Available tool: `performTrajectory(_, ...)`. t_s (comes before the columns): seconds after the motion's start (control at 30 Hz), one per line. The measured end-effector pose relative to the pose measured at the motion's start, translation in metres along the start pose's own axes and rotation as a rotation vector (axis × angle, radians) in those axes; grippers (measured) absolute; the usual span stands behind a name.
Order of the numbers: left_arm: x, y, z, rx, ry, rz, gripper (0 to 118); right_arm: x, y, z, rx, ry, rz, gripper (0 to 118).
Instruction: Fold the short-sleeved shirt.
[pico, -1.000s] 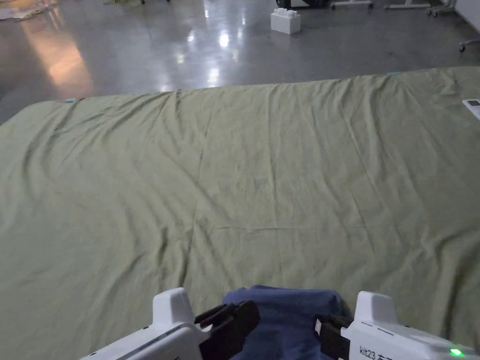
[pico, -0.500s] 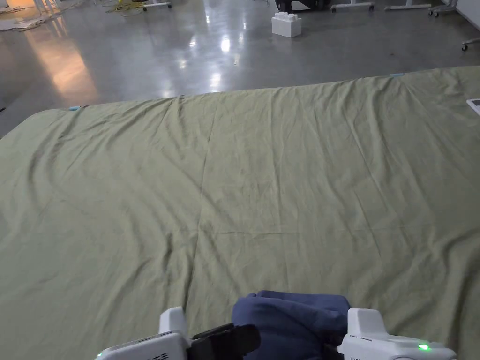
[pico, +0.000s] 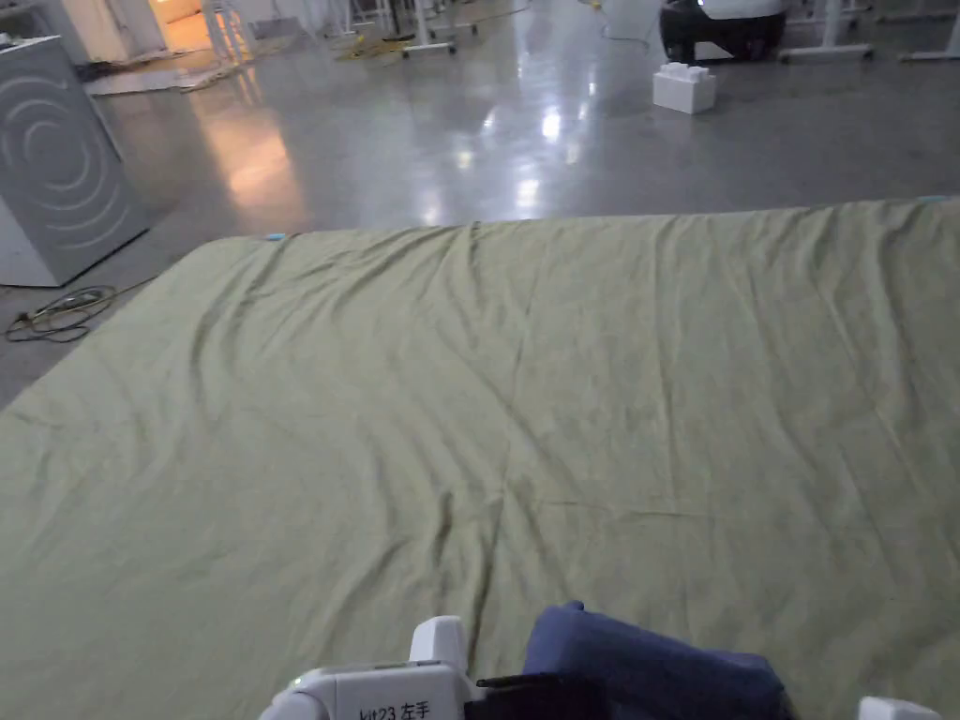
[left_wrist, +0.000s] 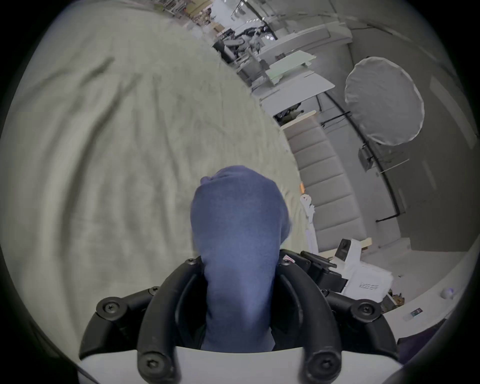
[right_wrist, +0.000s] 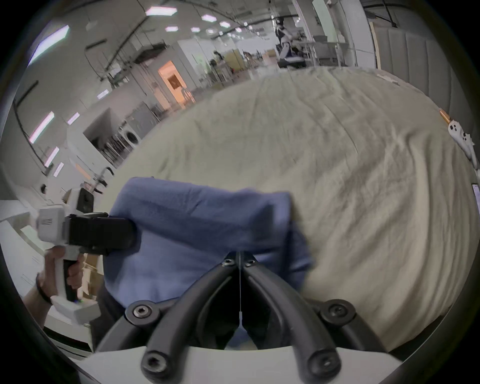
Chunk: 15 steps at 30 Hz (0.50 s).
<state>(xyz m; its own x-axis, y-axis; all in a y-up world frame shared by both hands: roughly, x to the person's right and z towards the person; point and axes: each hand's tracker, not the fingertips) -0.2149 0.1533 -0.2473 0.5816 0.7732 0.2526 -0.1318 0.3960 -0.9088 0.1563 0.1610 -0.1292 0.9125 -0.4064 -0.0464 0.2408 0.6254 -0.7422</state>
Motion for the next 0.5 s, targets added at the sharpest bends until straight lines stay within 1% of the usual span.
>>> performTrajectory(0.03, -0.006, 0.010, 0.023, 0.023, 0.023, -0.009, 39, -0.001, 0.000, 0.006, 0.009, 0.025, -0.023, 0)
performTrajectory(0.13, -0.034, 0.041, 0.108, 0.094, 0.148, 0.030, 39, -0.002, -0.005, 0.017, -0.011, 0.037, -0.087, 0)
performTrajectory(0.2, -0.062, 0.059, 0.165, 0.116, 0.300, 0.096, 39, 0.003, -0.013, 0.013, -0.029, 0.032, -0.108, 0)
performTrajectory(0.27, -0.096, 0.081, 0.223, 0.143, 0.430, 0.097, 39, 0.004, -0.022, 0.007, -0.047, 0.012, -0.145, 0)
performTrajectory(0.3, -0.112, 0.090, 0.241, 0.144, 0.459, 0.113, 39, 0.005, -0.026, 0.003, -0.064, 0.019, -0.169, 0)
performTrajectory(0.33, -0.133, 0.098, 0.256, 0.139, 0.459, 0.174, 39, 0.002, -0.029, 0.000, -0.083, 0.030, -0.192, 0)
performTrajectory(0.37, -0.152, 0.104, 0.267, 0.145, 0.455, 0.243, 39, 0.001, -0.031, -0.005, -0.090, 0.033, -0.198, 0)
performTrajectory(0.4, -0.167, 0.104, 0.266, 0.152, 0.468, 0.277, 39, 0.000, -0.033, -0.008, -0.099, 0.030, -0.200, 0)
performTrajectory(0.43, -0.180, 0.105, 0.261, 0.167, 0.505, 0.290, 39, -0.002, -0.034, -0.009, -0.102, 0.026, -0.194, 0)
performTrajectory(0.47, -0.187, 0.104, 0.252, 0.171, 0.544, 0.272, 41, -0.004, -0.035, -0.010, -0.100, 0.021, -0.182, 0)
performTrajectory(0.5, -0.160, 0.096, 0.229, 0.176, 0.592, 0.247, 47, -0.005, -0.035, -0.008, -0.089, 0.011, -0.164, 0)
